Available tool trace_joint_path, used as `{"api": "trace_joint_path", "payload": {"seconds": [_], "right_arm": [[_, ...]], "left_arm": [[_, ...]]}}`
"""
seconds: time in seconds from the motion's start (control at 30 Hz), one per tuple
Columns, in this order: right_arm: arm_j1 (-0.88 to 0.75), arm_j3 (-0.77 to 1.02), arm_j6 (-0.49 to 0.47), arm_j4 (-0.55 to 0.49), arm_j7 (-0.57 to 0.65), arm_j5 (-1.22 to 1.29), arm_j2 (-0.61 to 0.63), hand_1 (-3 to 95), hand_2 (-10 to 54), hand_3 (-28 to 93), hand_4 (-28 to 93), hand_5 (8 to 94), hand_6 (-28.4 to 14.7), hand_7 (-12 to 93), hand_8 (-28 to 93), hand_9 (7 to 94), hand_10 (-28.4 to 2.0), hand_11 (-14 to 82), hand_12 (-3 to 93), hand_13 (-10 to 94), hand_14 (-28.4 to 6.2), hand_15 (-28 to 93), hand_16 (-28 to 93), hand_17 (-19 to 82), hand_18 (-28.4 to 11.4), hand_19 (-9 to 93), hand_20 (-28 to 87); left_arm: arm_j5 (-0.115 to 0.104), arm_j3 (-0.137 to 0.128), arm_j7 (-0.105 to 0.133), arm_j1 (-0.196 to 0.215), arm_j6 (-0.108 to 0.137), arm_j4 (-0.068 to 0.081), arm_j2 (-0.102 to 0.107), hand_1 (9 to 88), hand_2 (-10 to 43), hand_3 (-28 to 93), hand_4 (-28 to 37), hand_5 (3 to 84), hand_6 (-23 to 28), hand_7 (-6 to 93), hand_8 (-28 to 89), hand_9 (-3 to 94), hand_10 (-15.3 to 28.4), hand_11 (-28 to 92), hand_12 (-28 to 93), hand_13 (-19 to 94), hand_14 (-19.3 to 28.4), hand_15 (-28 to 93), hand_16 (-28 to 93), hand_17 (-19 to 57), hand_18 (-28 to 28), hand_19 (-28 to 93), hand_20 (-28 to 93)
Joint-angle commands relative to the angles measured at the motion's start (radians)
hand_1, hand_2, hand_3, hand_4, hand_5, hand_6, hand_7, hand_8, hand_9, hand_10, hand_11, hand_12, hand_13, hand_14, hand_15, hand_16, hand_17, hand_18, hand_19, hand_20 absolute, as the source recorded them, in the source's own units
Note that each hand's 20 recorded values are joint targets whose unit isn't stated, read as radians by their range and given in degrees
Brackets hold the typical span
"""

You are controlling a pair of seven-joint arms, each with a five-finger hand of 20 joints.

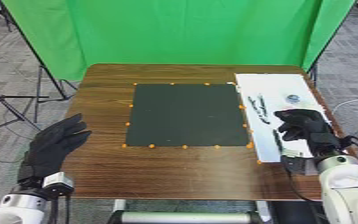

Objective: Arrange flowers

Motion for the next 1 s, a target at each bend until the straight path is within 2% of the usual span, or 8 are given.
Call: {"api": "trace_joint_path", "payload": {"seconds": [0.03, 0.17, 0.3, 0.43, 0.53, 0.67, 0.97, 1.0], "right_arm": [[0.015, -0.083, 0.055, -0.028, 0.208, -0.290, 0.075, 28.8, -2.8, 81, -26, 61.7, -9.2, 23, -12, 57.4, -18.5, 60.0, 25.2, 59, -12.8, 79, 19, 41, -18.5, 92, 17], [0.031, -0.140, 0.040, -0.023, 0.307, -0.451, 0.112, 30.3, -6.1, 76, -25, 67.0, -9.0, 23, -12, 62.3, -18.1, 61.5, 27.2, 65, -12.0, 81, 22, 49, -16.2, 93, 31], [0.051, -0.203, 0.036, 0.000, 0.373, -0.590, 0.142, 32.4, -7.5, 75, -25, 69.4, -8.7, 24, -11, 65.4, -18.3, 62.3, 28.4, 67, -11.8, 81, 24, 54, -15.3, 93, 38], [0.073, -0.261, 0.021, 0.022, 0.439, -0.717, 0.163, 32.6, -8.3, 74, -25, 70.5, -8.9, 23, -11, 66.0, -18.4, 62.1, 28.6, 68, -12.0, 81, 25, 55, -14.7, 93, 39], [0.083, -0.302, 0.000, 0.043, 0.472, -0.797, 0.178, 32.8, -8.7, 73, -25, 71.1, -9.1, 23, -11, 66.7, -18.6, 61.8, 28.5, 69, -12.1, 81, 25, 56, -14.6, 93, 39], [0.111, -0.363, -0.035, 0.087, 0.527, -0.910, 0.191, 33.1, -9.2, 72, -24, 72.1, -9.0, 23, -11, 67.5, -18.4, 61.4, 28.4, 70, -12.5, 80, 25, 57, -15.1, 93, 38], [0.125, -0.384, -0.095, 0.123, 0.542, -0.923, 0.183, 32.8, -9.5, 71, -24, 74.3, -8.6, 24, -10, 69.9, -18.3, 60.8, 28.5, 72, -12.5, 79, 25, 58, -15.7, 93, 39], [0.126, -0.382, -0.107, 0.126, 0.540, -0.920, 0.179, 32.8, -9.5, 71, -24, 74.4, -8.6, 24, -10, 69.9, -18.3, 60.8, 28.6, 72, -12.5, 79, 25, 58, -15.7, 93, 39]], "left_arm": [[0.005, -0.004, 0.000, 0.009, -0.007, -0.011, 0.001, 26.0, 3.7, 81, -22.3, 40.4, 10.3, 16.2, -10, 35.1, 20.0, 29, 9, 22, 26.3, 57, -13, -10.0, 21.4, 58, 5], [0.009, -0.003, -0.010, 0.005, -0.013, -0.012, -0.002, 26.1, 3.7, 81, -22.3, 40.4, 10.3, 16.3, -10, 35.1, 20.0, 29, 9, 22, 26.3, 57, -13, -10.0, 21.4, 58, 5], [0.006, 0.000, -0.005, 0.007, -0.009, -0.012, -0.001, 26.1, 3.7, 81, -22.3, 40.4, 10.4, 16.3, -10, 35.1, 20.0, 29, 9, 22, 26.3, 58, -13, -10.0, 21.4, 58, 5], [-0.006, 0.004, 0.005, 0.007, -0.014, -0.013, 0.002, 26.1, 3.7, 81, -22.3, 40.5, 10.5, 16.4, -10, 35.2, 20.1, 29, 9, 22, 26.3, 58, -13, -10.0, 21.4, 58, 6], [0.002, 0.005, -0.009, -0.001, -0.018, -0.012, -0.003, 26.1, 3.7, 81, -22.4, 40.6, 10.5, 16.6, -10, 35.4, 20.3, 30, 9, 22, 26.3, 58, -13, -10.0, 21.5, 58, 6], [0.002, 0.003, -0.009, -0.001, -0.021, -0.011, -0.002, 26.1, 3.7, 81, -22.4, 40.6, 10.5, 16.7, -10, 35.4, 20.2, 30, 9, 22, 26.4, 58, -13, -10.0, 21.5, 58, 6], [0.000, -0.002, -0.004, 0.002, -0.020, -0.012, 0.001, 26.1, 3.7, 81, -22.4, 40.6, 10.6, 16.7, -10, 35.5, 20.3, 30, 9, 22, 26.3, 58, -13, -10.0, 21.6, 58, 6], [0.004, -0.004, -0.013, 0.002, -0.023, -0.013, -0.006, 26.0, 3.7, 81, -22.4, 40.6, 10.6, 16.7, -10, 35.5, 20.3, 30, 9, 22, 26.4, 58, -13, -10.0, 21.6, 58, 6]]}}
